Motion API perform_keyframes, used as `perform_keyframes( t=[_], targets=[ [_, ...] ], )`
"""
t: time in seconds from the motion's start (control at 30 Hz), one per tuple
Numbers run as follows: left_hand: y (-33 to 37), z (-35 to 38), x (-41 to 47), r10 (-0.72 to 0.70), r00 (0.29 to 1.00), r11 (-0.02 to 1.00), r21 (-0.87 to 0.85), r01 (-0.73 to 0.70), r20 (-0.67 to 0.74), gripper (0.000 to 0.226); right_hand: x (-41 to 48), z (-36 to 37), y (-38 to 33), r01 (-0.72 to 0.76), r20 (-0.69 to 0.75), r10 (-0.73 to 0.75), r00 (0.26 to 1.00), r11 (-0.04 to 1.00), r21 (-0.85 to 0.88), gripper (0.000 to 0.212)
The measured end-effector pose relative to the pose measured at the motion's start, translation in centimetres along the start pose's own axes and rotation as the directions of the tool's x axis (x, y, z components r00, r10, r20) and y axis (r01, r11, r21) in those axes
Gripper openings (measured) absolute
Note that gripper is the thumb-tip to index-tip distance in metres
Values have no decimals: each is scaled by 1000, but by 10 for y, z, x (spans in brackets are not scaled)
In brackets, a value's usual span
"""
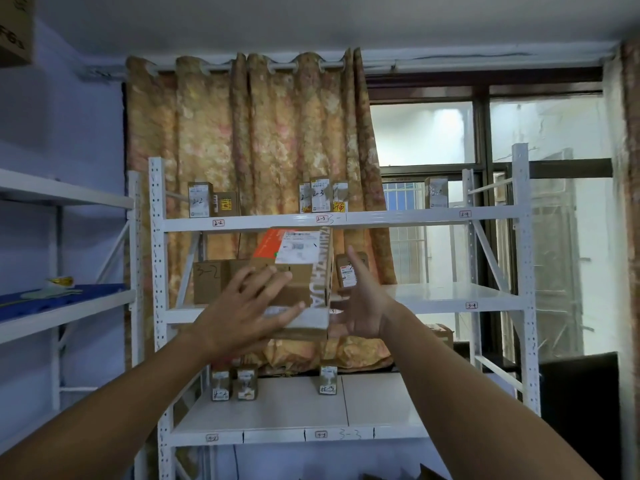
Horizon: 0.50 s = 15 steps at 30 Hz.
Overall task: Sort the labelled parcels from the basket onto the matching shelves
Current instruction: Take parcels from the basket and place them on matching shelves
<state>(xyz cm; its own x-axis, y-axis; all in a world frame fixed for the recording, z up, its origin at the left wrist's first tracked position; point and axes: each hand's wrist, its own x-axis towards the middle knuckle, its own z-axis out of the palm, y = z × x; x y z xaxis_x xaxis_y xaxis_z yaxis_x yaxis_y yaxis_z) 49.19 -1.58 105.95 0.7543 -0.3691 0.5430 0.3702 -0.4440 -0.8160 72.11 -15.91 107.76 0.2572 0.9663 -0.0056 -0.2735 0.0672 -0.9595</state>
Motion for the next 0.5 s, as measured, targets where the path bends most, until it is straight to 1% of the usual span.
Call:
perform_keyframes(
  t=[0.03, 0.1, 0.17, 0.2, 0.23, 0.27, 0.3, 0.33, 0.37, 0.4, 0.43, 0.47, 0.5],
  targets=[
    [5, 2, -3, 53, 998, 998, 26, -52, -43, 89, -1, 3, 3, -19, 15, 19, 1000, 998, -58, 103],
    [12, 6, -8, 104, 991, 994, 34, -102, -84, 81, -2, 7, 8, -21, 7, 22, 1000, 991, -133, 78],
    [13, 5, -11, 118, 988, 993, -14, -119, -96, 76, 1, 9, 15, 9, -25, -13, 1000, 988, -152, 68],
    [14, 1, -12, 79, 993, 992, -90, -87, -86, 76, 3, 8, 19, 49, -35, -55, 998, 987, -155, 68],
    [16, -4, -10, -37, 998, 974, -226, 23, -59, 78, 6, 7, 22, 97, -41, -105, 994, 981, -167, 71],
    [18, -10, -6, -229, 973, 895, -392, 211, 2, 79, 7, 5, 24, 142, -41, -151, 988, 975, -173, 78],
    [18, -16, -1, -445, 890, 733, -529, 428, 104, 78, 9, 2, 26, 184, -37, -193, 980, 967, -175, 86],
    [17, -20, 6, -626, 750, 501, -625, 598, 216, 76, 11, 0, 27, 222, -33, -231, 972, 960, -170, 93],
    [12, -18, 11, -734, 592, 250, -678, 691, 333, 77, 12, -3, 28, 258, -28, -266, 963, 952, -165, 97],
    [6, -14, 13, -763, 450, -3, -698, 716, 464, 82, 14, -4, 28, 285, -17, -291, 957, 945, -158, 97],
    [0, -12, 15, -714, 351, -241, -683, 689, 606, 90, 16, -5, 28, 305, -3, -309, 951, 940, -153, 94],
    [-5, -7, 15, -609, 306, -444, -634, 633, 732, 99, 17, -5, 28, 320, 13, -321, 947, 936, -151, 89],
    [-7, -4, 14, -478, 308, -594, -560, 577, 823, 107, 19, -4, 27, 331, 26, -331, 943, 931, -154, 84]
  ],
)
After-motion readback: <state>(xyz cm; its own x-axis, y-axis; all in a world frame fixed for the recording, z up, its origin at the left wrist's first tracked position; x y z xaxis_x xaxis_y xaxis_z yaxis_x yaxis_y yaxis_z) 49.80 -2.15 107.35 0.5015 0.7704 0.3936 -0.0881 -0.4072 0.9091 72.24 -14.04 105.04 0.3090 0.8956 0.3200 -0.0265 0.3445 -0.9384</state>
